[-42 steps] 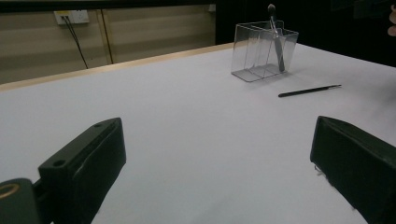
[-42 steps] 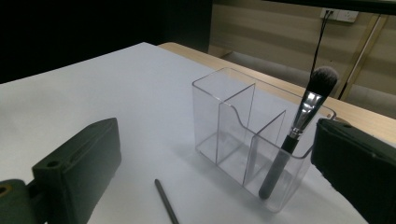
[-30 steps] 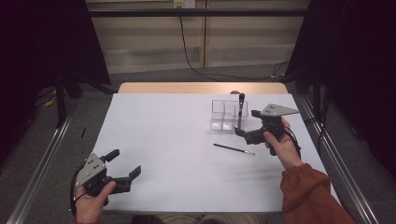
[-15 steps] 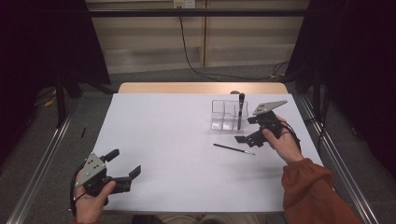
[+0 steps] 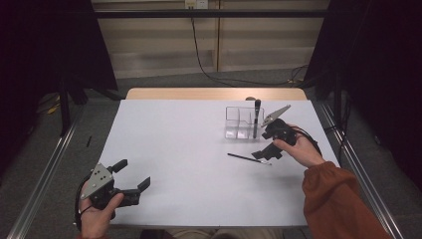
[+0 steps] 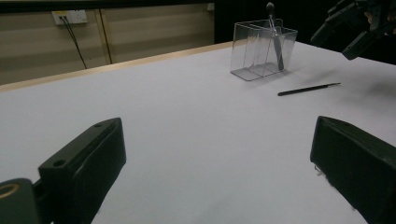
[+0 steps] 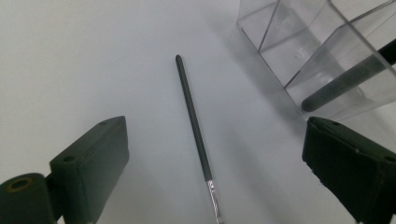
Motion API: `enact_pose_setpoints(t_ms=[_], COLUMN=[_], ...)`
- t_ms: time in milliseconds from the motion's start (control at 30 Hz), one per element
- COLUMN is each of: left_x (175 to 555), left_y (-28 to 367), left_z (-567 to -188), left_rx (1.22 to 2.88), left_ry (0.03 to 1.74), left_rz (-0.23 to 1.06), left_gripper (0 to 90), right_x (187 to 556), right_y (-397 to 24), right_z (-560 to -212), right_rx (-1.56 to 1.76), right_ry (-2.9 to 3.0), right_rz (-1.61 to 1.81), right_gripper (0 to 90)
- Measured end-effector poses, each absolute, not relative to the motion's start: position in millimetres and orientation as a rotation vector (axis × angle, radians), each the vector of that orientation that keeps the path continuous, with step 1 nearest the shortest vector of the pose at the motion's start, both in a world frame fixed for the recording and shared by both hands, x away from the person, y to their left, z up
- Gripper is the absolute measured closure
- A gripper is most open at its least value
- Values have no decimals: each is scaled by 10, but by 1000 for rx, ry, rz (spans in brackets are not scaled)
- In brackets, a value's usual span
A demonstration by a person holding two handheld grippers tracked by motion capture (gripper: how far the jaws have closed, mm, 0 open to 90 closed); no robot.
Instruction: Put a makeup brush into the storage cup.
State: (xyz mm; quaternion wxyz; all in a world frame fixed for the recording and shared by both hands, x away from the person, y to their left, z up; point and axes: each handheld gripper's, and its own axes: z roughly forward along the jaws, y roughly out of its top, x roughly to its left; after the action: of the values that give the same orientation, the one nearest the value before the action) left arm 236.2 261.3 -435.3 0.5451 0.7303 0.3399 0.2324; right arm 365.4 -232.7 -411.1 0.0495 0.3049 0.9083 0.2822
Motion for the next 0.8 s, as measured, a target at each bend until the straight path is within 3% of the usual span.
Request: enact_pose_setpoints(t_ms=[267, 400, 800], left_x=[2367, 2369, 2375], left_y=[2614, 2612, 2609], left_z=[-4354, -4355, -4359], left_rx=[1738, 1739, 1742], left_ry=[812, 810, 816], left_rz=[552, 550, 547], left_gripper=[34, 34, 34], right_x=[3737, 3779, 3788], right_y=[-2312, -2300, -2186], right_z=[-4117, -4147, -4322], right_rx=[892, 890, 781], right_ry=[2852, 2892, 3007], right_rz=[707, 645, 434], right_gripper=[60, 99, 391])
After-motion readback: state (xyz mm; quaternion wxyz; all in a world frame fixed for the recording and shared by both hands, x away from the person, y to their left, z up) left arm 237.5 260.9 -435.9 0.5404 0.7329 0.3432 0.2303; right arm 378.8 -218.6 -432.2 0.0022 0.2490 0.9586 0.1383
